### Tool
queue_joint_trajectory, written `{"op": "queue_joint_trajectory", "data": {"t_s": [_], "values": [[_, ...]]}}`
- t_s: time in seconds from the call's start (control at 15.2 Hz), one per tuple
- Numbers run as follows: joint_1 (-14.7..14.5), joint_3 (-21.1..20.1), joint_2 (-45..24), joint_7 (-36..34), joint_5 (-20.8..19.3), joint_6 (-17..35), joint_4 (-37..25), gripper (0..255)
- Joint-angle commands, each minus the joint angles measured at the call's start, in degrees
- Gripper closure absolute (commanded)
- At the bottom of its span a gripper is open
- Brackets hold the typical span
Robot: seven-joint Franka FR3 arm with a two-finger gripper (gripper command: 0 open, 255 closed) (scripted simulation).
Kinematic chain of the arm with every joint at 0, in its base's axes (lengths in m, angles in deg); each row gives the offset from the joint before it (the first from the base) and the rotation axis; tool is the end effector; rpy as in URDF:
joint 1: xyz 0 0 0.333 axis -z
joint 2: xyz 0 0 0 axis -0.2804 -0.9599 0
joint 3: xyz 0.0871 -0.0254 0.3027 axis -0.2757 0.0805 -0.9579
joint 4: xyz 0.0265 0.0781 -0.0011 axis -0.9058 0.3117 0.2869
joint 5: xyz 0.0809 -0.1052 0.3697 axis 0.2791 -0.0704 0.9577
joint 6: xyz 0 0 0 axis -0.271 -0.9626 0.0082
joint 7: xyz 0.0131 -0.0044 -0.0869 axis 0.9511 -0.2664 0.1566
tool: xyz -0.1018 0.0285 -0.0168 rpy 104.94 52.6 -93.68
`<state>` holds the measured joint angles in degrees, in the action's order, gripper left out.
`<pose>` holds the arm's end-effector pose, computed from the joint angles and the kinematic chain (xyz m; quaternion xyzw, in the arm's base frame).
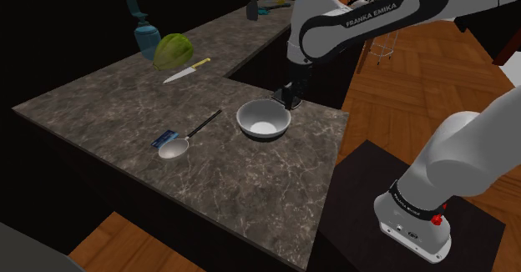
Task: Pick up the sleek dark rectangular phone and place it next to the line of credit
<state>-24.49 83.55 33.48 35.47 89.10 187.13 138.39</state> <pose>0.4356 0.0952 0.4181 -0.9960 -0.0895 -0.0048 0.0062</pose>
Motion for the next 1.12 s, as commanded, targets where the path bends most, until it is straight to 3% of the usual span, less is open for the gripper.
{"op": "queue_joint_trajectory", "data": {"t_s": [0.0, 0.53, 1.06], "values": [[-1.01, -1.63, -1.74, -2.45, 0.37, 0.23, -1.56, 255], [-5.1, -8.17, -11.25, -13.5, -0.13, -0.38, -11.85, 255], [-9.58, -12.81, -23.31, -24.44, -3.81, -3.04, -26.25, 255]]}}
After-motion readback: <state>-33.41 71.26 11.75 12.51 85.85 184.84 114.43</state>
